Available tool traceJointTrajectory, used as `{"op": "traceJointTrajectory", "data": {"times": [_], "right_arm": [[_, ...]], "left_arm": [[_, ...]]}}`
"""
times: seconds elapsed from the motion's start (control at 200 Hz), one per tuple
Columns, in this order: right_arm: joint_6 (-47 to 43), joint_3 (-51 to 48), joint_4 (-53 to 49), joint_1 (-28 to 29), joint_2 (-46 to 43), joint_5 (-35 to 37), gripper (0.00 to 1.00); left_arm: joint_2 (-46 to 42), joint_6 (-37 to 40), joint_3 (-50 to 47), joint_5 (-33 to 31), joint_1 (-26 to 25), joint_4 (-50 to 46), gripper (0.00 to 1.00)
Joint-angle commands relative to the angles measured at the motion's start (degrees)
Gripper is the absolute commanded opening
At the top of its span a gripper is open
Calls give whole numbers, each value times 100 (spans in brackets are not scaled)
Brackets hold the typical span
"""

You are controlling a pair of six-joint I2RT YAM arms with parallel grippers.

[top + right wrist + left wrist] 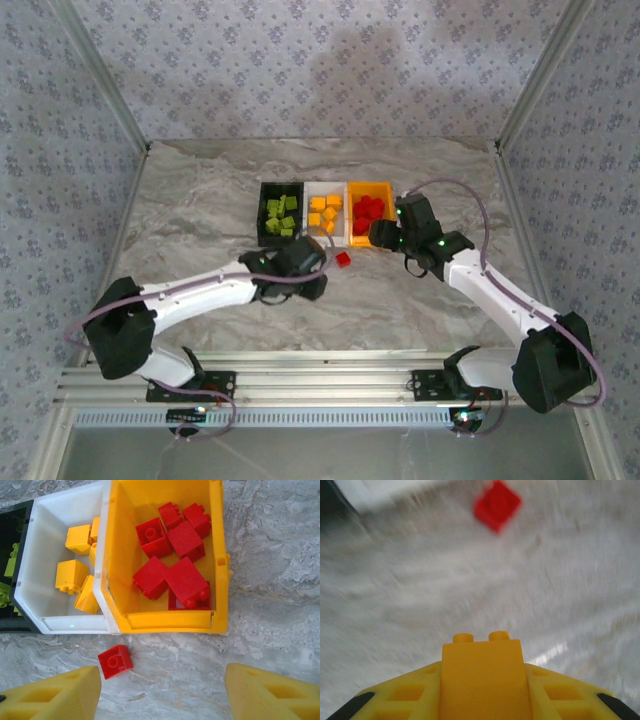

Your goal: Sort the legos into containers by color

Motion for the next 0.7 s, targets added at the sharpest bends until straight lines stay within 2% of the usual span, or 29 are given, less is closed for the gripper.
{"op": "traceJointTrajectory", "data": {"times": [0.0, 0.21, 0.44, 0.53, 0.6, 0.695], "right_arm": [[114, -170, -35, 9, -141, -45, 68], [159, -426, -16, 36, -201, -76, 68], [138, -634, -37, 94, -331, -114, 68], [112, -710, -14, 138, -397, -161, 69], [50, -773, 39, 195, -438, -225, 69], [1, -855, 135, 279, -443, -328, 69]], "left_arm": [[489, 301, 880, -217, 492, 281, 35], [1936, 491, 2426, -344, 1101, 381, 35], [3155, 663, 3836, -440, 1309, -1, 36], [3401, 671, 4151, -460, 1343, -134, 43], [3445, 656, 4271, -416, 1350, -144, 56], [3369, 621, 4354, -286, 1351, -107, 68]]}}
